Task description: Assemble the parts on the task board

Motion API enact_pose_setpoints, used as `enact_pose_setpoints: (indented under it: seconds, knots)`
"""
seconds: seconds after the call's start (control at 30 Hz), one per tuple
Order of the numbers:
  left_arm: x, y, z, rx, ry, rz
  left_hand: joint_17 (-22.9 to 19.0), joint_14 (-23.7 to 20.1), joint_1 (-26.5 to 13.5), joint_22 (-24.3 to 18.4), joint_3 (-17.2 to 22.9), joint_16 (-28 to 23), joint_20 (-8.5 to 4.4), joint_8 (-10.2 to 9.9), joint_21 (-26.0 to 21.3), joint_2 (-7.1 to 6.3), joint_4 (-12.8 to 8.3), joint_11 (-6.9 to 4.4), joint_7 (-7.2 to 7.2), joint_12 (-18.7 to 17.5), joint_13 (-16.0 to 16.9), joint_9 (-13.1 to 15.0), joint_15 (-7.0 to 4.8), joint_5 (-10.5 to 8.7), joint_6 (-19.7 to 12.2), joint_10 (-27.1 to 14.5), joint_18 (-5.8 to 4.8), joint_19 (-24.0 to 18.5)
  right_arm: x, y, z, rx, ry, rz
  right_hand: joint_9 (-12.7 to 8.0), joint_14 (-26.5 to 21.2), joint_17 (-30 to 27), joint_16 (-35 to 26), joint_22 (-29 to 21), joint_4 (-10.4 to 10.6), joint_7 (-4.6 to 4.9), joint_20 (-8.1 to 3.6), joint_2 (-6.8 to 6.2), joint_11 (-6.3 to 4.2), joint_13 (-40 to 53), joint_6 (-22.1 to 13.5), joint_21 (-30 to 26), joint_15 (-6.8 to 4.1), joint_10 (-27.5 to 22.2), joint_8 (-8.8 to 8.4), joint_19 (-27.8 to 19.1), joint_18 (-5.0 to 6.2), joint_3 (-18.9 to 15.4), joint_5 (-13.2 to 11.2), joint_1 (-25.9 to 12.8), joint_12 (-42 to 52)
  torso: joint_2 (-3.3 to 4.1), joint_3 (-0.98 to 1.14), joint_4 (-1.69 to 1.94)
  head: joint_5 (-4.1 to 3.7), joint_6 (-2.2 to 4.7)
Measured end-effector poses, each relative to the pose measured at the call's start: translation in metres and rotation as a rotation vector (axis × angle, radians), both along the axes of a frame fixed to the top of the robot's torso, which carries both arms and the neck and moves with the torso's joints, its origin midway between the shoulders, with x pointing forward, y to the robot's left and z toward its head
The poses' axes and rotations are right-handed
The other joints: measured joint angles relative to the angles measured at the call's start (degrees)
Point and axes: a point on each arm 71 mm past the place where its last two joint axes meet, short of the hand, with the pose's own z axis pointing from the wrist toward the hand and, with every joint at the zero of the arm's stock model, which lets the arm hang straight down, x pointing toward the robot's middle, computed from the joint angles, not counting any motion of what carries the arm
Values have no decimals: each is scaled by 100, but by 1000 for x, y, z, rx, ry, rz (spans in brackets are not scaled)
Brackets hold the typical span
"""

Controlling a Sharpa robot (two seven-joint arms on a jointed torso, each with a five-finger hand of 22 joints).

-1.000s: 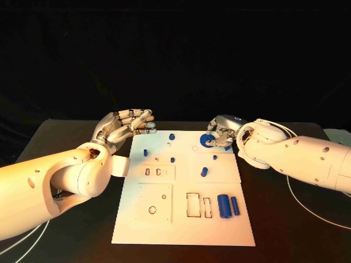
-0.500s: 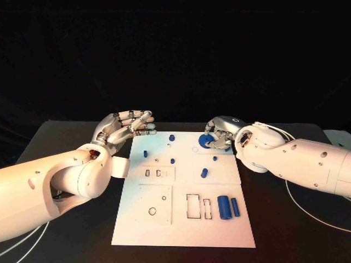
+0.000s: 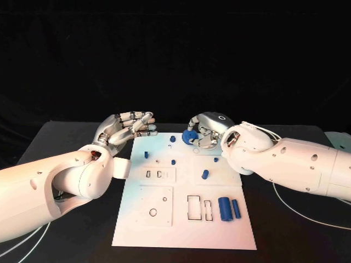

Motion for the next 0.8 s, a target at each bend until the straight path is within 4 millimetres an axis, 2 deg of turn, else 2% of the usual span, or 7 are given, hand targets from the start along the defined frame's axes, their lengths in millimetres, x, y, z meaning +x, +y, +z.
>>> enact_pose_setpoints:
  seconds: [0.2, 0.5, 0.8]
  knots:
    - [0, 0, 0, 0, 0, 0, 0, 0, 0, 0, 0, 0, 0, 0, 0, 0, 0, 0, 0, 0, 0, 0, 0, 0, 0, 0, 0, 0, -2, 25, 1, -3, -34, 44, 0, 0, 0, 0, 0, 0, -3, 0, 0, 0, 0, 3, 0, 0, 0, -14, 0, 8, 0, 0, 0, 0, 1, 0, 1, 20, 1]
    - [0, -3, 0, -2, 0, -5, -1, 0, 0, 1, 0, 0, 0, 0, 0, 0, 0, 0, 0, 0, 0, 1, 0, 0, 0, 0, 0, 0, -3, 55, -13, -18, -39, 85, 1, 0, -1, -1, -1, 0, -5, 1, 8, 0, -1, 4, 0, 0, 0, -48, 0, 11, -1, -1, -8, 0, 7, 0, 2, 32, -3]
    - [1, -3, 0, -3, 0, -7, -1, 0, 0, 1, 0, 0, 0, 0, 0, 0, 0, 0, 0, -35, 0, 1, 0, 0, 0, 0, 0, 0, -2, 67, -25, -33, -27, 100, 5, 0, -1, -1, 3, 24, -25, 1, -46, 0, 4, 23, 0, 0, 0, -44, 0, 12, 23, -3, -62, -1, 7, 7, 1, 56, -15]
